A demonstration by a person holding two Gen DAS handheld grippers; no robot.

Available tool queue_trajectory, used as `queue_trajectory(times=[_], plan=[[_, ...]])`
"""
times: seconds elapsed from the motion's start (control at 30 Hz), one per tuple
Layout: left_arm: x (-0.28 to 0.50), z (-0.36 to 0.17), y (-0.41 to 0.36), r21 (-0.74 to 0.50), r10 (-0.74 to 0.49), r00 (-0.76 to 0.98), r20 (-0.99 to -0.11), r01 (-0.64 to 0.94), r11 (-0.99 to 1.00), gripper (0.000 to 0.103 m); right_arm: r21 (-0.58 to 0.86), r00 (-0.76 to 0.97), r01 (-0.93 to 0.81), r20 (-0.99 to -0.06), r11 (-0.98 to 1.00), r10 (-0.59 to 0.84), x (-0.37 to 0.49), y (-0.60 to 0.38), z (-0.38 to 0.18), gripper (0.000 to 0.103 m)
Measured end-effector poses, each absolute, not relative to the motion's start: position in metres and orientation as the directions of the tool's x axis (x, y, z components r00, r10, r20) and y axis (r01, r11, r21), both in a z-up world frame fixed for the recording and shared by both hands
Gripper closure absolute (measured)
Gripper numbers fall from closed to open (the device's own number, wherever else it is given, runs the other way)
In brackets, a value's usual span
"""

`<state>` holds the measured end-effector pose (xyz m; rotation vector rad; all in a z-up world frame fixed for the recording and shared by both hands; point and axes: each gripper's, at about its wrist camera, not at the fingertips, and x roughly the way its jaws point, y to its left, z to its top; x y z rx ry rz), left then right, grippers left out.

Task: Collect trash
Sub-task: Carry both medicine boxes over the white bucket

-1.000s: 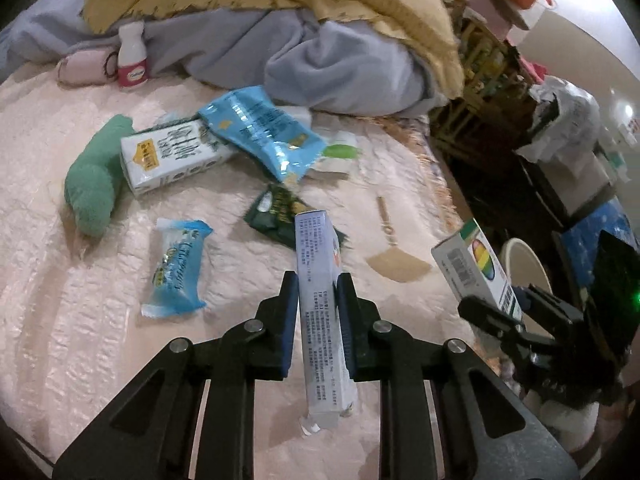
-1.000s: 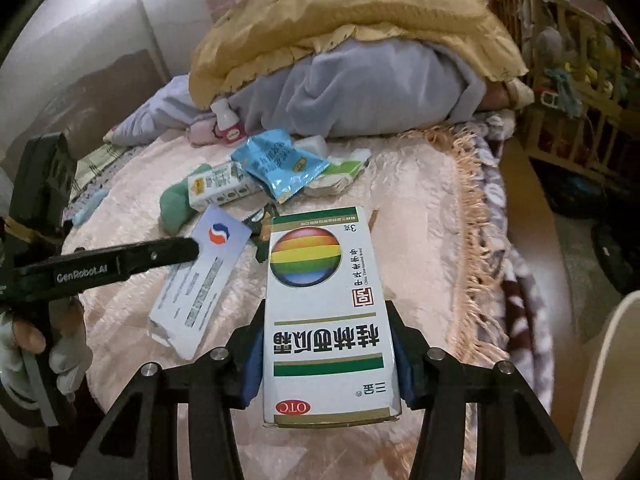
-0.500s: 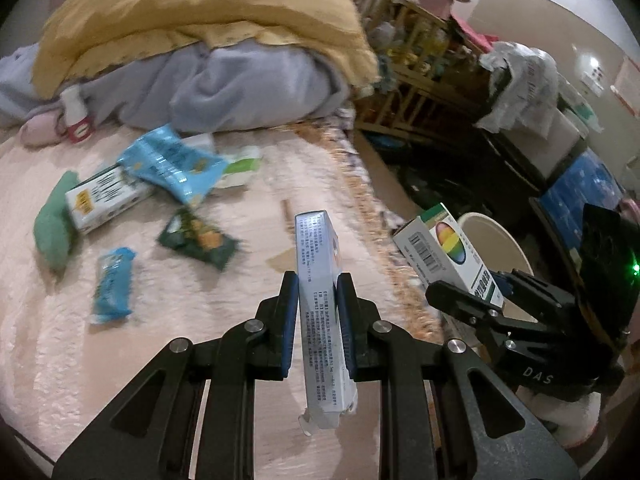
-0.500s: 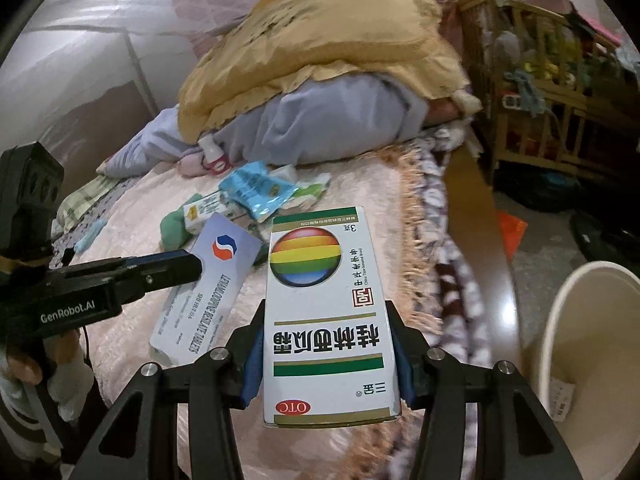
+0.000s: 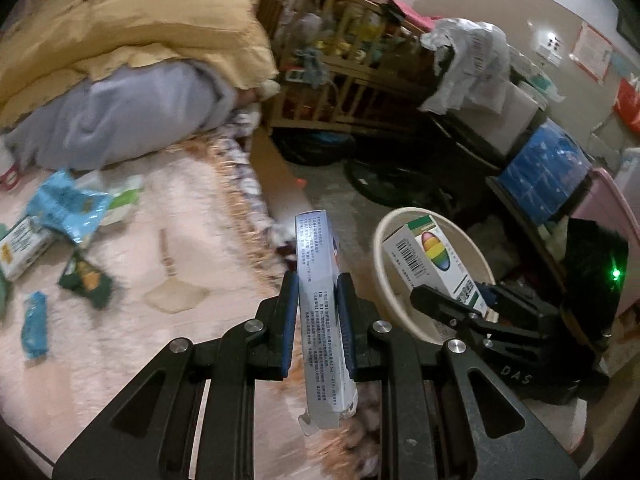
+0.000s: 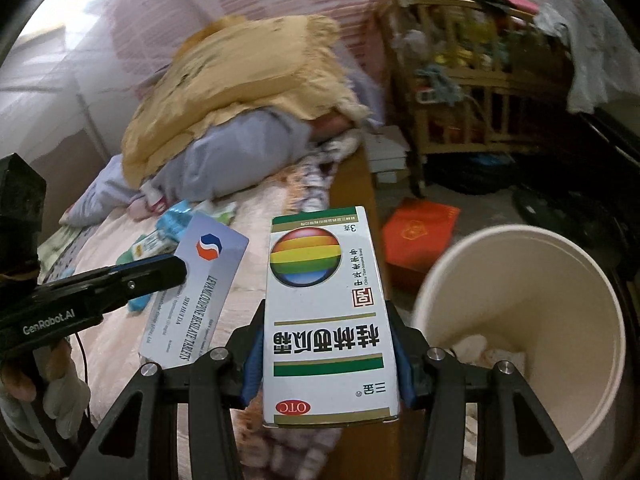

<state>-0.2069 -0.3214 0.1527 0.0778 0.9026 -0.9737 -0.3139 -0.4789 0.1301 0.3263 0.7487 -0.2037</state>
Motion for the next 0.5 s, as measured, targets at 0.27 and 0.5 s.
queue_trajectory(times=[0.27,0.5], plan=[[-0.215,0.152,-0.37,-0.361,-0.712,0.175,-0.68,0.766,0.532,0.086,0.243,0.707,0.395,-0.697,0.886,-0.124,-0.345,-0.522,0.126,0.053],[-0.226,0.147,-0.401,-0.371,-0.717,0.137,-0.684,0.78,0.503,0.086,0.263,0.69,0.461,-0.707,0.848,-0.156,-0.362,-0.552,0.116,0.053]])
